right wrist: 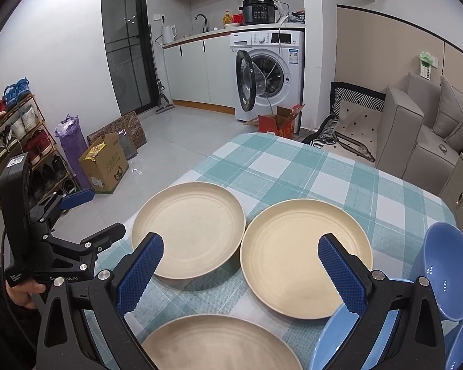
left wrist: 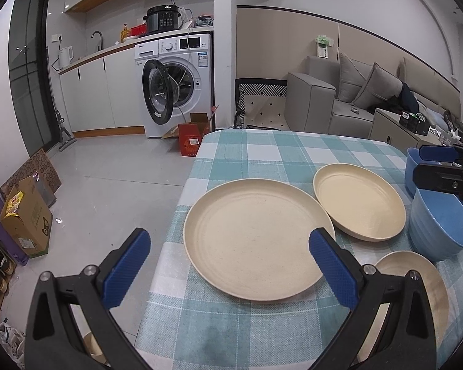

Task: Organize plates and bowls
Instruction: 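Move both tools forward toward the cream plates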

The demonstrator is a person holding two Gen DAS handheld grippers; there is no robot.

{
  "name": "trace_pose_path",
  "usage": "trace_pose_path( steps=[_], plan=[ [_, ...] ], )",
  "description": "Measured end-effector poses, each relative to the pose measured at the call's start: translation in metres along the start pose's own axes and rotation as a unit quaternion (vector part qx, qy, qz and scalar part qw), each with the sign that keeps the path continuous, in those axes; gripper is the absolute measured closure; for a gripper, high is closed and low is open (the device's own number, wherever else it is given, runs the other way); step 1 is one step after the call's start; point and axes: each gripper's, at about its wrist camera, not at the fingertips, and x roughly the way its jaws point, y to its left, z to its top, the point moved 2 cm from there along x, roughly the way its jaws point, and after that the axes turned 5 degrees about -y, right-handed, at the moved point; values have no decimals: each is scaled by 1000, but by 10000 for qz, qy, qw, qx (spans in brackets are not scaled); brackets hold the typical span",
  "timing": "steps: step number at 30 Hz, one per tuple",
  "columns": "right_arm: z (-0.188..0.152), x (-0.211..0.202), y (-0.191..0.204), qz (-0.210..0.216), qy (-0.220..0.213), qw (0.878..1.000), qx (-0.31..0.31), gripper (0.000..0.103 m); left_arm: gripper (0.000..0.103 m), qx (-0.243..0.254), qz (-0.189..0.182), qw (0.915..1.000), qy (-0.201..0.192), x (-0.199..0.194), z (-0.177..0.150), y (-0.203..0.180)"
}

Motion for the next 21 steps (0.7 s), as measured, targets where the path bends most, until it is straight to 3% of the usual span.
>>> trace_pose_path(
  steps=[21],
  plan=[
    [15,59,0,-9,326,9994,70,1,0,-103,-8,9997,223,33,-4,19]
  ],
)
